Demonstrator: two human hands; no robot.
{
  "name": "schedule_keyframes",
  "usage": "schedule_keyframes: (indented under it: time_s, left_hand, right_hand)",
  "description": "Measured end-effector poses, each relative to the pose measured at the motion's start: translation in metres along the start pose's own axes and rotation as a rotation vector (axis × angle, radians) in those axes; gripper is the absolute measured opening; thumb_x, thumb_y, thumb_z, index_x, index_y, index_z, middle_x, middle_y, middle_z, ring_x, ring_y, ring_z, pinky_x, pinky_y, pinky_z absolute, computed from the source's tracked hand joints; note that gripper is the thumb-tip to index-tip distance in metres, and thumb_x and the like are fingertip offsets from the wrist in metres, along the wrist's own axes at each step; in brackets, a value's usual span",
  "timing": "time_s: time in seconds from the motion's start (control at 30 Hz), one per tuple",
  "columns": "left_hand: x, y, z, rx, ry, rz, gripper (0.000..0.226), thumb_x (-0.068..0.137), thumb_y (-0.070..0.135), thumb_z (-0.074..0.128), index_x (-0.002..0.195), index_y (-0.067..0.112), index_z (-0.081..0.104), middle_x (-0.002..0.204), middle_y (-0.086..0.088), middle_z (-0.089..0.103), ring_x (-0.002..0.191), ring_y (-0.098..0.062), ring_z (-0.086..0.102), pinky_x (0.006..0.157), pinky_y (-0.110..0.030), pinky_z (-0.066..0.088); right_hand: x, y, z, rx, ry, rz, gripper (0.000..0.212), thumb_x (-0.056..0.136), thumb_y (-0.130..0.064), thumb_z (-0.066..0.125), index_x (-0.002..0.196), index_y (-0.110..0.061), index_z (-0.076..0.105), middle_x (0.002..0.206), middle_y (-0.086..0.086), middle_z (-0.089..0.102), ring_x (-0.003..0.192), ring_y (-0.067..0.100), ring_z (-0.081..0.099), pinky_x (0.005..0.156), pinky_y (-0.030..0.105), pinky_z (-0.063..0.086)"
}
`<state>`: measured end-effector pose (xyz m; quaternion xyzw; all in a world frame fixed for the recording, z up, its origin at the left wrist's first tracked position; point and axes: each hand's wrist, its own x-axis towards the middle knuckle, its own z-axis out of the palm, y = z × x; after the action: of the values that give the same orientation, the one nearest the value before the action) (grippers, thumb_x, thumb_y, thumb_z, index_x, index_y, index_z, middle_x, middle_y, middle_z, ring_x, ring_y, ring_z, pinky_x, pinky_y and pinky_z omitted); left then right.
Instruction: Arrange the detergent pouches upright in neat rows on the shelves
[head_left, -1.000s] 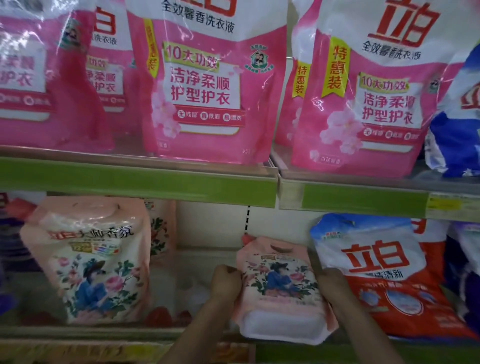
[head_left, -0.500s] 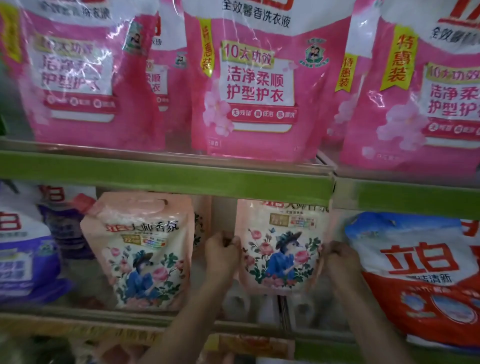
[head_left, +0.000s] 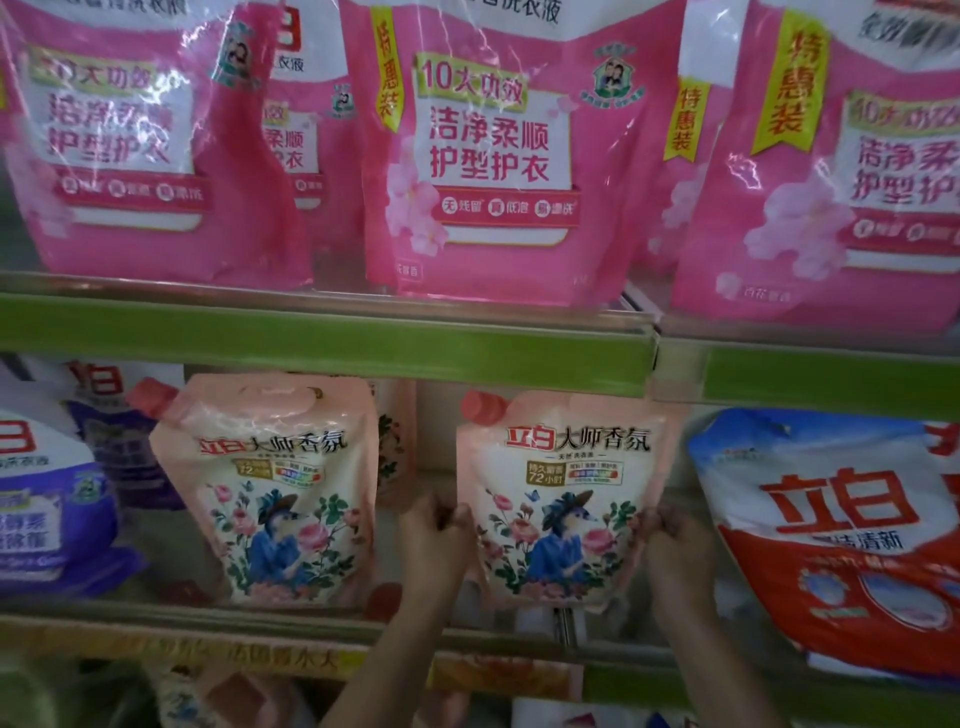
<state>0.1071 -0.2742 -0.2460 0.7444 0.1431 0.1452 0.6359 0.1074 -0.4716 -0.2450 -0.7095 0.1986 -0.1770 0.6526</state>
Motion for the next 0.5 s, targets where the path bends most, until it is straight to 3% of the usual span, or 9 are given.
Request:
schedule_keyframes:
  time_s: [0.07,0.17,0.3,0.4,0.5]
  left_hand:
    - [-0.002,0.000,0.001,0.025,0.026,0.019,0.022,0.088,0.004,0.053,0.071,0.018,0.054,0.070,0.001,0.062,0.065,-0.006,0.058,0.041,-0.005,0.040]
    - [-0.005,0.000,0.004,0.072,0.055,0.021,0.022,0.088,0.007,0.054,0.068,0.017,0.052,0.067,0.001,0.059,0.064,-0.011,0.057,0.041,-0.004,0.037]
    - [-0.010,0.000,0.006,0.055,0.101,0.013,0.011,0.087,0.011,0.056,0.077,0.013,0.054,0.072,0.000,0.062,0.070,-0.015,0.061,0.046,-0.012,0.038]
    - [-0.021,-0.001,0.003,0.070,0.076,0.046,0.001,0.089,0.016,0.057,0.089,0.015,0.056,0.078,0.010,0.061,0.071,-0.003,0.058,0.046,-0.007,0.040]
    - [-0.037,-0.003,-0.006,0.019,0.069,0.017,0.026,0.084,0.023,0.064,0.108,0.017,0.056,0.099,0.008,0.063,0.089,-0.007,0.060,0.066,-0.010,0.047]
  right_hand:
    - [-0.002,-0.001,-0.003,0.016,0.002,0.007,0.022,0.093,-0.005,0.044,0.078,-0.010,0.059,0.078,0.003,0.064,0.072,0.012,0.060,0.052,0.025,0.044]
    - [-0.003,-0.001,-0.007,0.006,-0.021,0.019,0.020,0.094,-0.009,0.045,0.082,-0.012,0.060,0.081,0.004,0.064,0.074,0.015,0.061,0.054,0.027,0.045]
    - [-0.005,-0.002,-0.012,-0.031,-0.082,-0.029,0.021,0.094,-0.009,0.046,0.079,-0.015,0.060,0.083,0.005,0.065,0.073,0.013,0.058,0.055,0.027,0.043]
    - [-0.007,0.000,-0.017,-0.015,-0.139,-0.044,0.014,0.093,-0.014,0.049,0.086,-0.014,0.062,0.085,0.007,0.066,0.072,0.014,0.059,0.054,0.026,0.041]
    - [-0.010,0.003,-0.020,-0.009,-0.187,-0.038,0.013,0.093,-0.014,0.050,0.095,-0.019,0.061,0.089,0.003,0.066,0.074,0.015,0.062,0.051,0.026,0.044]
